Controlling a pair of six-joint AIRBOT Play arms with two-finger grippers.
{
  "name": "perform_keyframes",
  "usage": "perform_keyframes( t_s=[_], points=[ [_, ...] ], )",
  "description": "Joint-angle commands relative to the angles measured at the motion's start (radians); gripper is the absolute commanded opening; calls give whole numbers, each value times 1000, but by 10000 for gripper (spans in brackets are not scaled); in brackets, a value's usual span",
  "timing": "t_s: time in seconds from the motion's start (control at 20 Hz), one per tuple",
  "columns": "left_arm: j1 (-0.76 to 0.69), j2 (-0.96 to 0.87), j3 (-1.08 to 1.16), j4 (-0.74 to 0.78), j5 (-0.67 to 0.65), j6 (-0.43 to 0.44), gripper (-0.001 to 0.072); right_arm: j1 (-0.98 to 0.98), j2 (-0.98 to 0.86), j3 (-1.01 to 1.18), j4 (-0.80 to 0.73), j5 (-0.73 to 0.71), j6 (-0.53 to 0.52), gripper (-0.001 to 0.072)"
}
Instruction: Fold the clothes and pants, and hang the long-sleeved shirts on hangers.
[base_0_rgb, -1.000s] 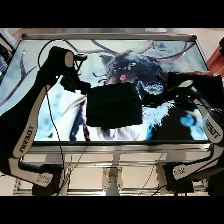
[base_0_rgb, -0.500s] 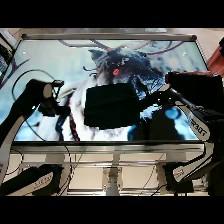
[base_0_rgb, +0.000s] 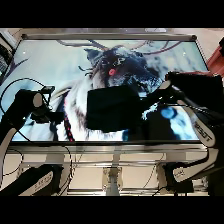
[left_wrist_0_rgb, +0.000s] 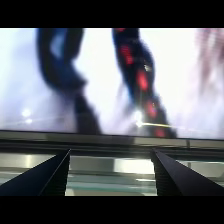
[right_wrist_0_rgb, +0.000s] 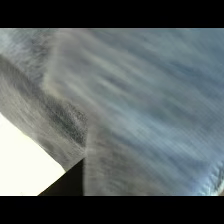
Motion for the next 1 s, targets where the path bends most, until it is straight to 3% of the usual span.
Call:
perform_keyframes(
  t_s=[0.0,0.35,0.55,0.7,0.75,0.8,0.85,0.95],
  points=[
    [3,5,-5,0,2,0,583,-152,160,-20,-207,106,110,34],
    [3,5,-5,0,2,0,582,-632,456,-166,-610,196,276,34],
    [3,5,-5,0,3,0,582,-806,487,-166,-671,206,287,34],
    [3,5,-5,0,3,0,583,-862,486,-166,-877,182,423,40],
    [3,5,-5,0,2,0,582,-880,486,-166,-919,167,466,138],
    [3,5,-5,0,2,0,582,-896,486,-166,-929,159,486,368],
    [3,5,-5,0,2,0,582,-907,486,-166,-928,156,494,702],
    [3,5,-5,0,2,0,583,-910,487,-166,-917,156,495,701]
  ],
)
